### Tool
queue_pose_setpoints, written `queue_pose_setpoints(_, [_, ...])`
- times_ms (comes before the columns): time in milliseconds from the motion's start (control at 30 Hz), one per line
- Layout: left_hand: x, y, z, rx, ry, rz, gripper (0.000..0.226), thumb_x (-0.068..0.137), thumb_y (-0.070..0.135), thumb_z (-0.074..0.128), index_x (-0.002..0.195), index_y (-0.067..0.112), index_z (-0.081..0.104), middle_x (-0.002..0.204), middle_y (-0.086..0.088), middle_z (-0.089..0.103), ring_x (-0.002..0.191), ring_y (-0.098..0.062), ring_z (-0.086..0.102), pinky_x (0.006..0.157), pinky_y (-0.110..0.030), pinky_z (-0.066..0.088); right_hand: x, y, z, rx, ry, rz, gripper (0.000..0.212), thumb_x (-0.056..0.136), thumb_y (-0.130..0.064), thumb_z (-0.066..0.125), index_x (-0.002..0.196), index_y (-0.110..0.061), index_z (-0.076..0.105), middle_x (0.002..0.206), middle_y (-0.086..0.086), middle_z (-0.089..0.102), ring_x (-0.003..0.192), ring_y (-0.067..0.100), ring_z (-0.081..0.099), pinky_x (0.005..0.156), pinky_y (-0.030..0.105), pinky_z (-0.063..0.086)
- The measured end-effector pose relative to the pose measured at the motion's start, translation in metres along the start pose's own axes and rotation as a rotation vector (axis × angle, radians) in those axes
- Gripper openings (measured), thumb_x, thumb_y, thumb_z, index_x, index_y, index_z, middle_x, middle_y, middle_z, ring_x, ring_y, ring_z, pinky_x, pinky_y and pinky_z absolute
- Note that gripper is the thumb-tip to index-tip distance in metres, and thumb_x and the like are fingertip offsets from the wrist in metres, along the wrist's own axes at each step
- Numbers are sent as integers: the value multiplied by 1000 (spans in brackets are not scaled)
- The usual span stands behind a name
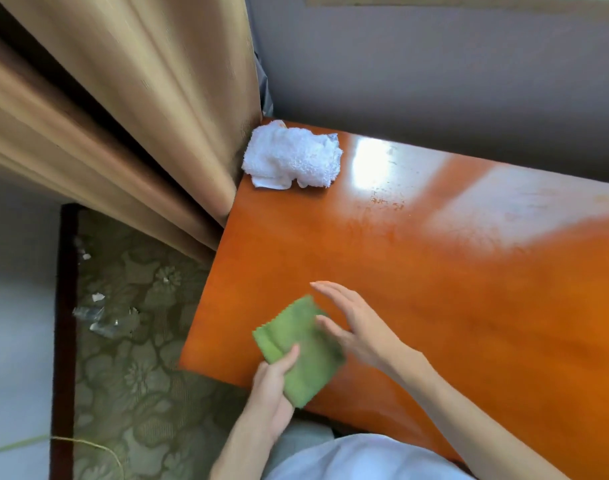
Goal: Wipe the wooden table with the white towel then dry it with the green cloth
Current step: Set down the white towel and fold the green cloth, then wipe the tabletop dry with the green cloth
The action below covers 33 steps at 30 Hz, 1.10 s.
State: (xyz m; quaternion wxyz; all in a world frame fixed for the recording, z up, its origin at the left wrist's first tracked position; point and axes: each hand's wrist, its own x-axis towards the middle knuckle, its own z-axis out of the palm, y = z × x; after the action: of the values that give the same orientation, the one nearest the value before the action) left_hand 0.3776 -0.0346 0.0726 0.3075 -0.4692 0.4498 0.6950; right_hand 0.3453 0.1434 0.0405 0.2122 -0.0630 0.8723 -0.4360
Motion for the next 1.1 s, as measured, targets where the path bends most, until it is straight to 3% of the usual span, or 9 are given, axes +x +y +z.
queue_pose_setpoints(100, [25, 19, -51, -145, 272, 85, 38, 94, 3, 61, 132, 0, 55, 125, -20, 66, 109, -36, 65, 87, -45, 52, -21, 33, 42, -286, 203, 149, 55, 102, -44, 40, 154, -28, 35, 160, 2, 37, 144, 29, 37, 119, 47, 33])
queue_pose_setpoints(200, [38, 47, -94, -74, 423, 216, 25, 98, 5, 58, 122, 7, 54, 128, -14, 61, 110, -32, 59, 93, -43, 47, -54, 55, 79, -446, 316, 297, 56, 99, -39, 44, 153, -29, 36, 160, 7, 36, 144, 36, 35, 116, 50, 29])
queue_pose_setpoints(267, [43, 61, -116, 133, 502, 366, 19, 100, 9, 56, 118, 9, 51, 123, -12, 59, 115, -32, 56, 95, -38, 43, -77, 65, 97, -502, 358, 418, 56, 99, -42, 39, 153, -28, 35, 162, 9, 33, 147, 37, 31, 119, 50, 18])
queue_pose_setpoints(333, [51, 64, -133, 511, 536, 615, 32, 101, 15, 51, 130, 1, 51, 132, -15, 56, 127, -33, 50, 102, -34, 37, -92, 73, 112, -535, 356, 525, 59, 99, -46, 33, 154, -27, 34, 164, 10, 29, 148, 39, 28, 121, 52, 13])
queue_pose_setpoints(467, [87, 43, -143, 1110, 382, 1060, 52, 98, 15, 41, 149, 3, 38, 155, -14, 38, 145, -31, 29, 122, -36, 18, -88, 81, 137, -563, 397, 598, 60, 98, -44, 35, 154, -23, 36, 165, 11, 22, 149, 41, 23, 123, 53, 4])
queue_pose_setpoints(567, [114, 15, -134, 1475, 303, 1101, 60, 92, 22, 48, 150, 8, 40, 159, -13, 34, 148, -36, 24, 122, -55, 16, -80, 83, 142, -578, 474, 632, 59, 96, -40, 41, 153, -24, 37, 165, 10, 24, 150, 40, 22, 123, 53, 3])
queue_pose_setpoints(667, [128, 0, -130, 1665, 364, 1087, 72, 83, 32, 52, 151, 12, 39, 161, -13, 31, 150, -38, 20, 122, -57, 9, -82, 87, 145, -580, 539, 594, 58, 95, -38, 44, 152, -25, 40, 164, 9, 26, 150, 38, 22, 124, 52, 4])
queue_pose_setpoints(967, [141, -16, -126, 1702, 594, 1181, 69, 87, 41, 46, 151, 17, 37, 160, -9, 32, 149, -35, 25, 121, -55, 14, -87, 98, 145, -520, 681, 485, 53, 95, -37, 49, 148, -28, 48, 163, 5, 32, 150, 35, 26, 125, 50, 6])
queue_pose_setpoints(1100, [144, -18, -127, 1658, 638, 1231, 64, 91, 41, 42, 151, 19, 35, 160, -7, 32, 149, -31, 24, 122, -53, 14, -90, 102, 145, -303, 815, 373, 46, 94, -32, 52, 138, -25, 60, 156, 1, 45, 149, 29, 31, 126, 47, 8])
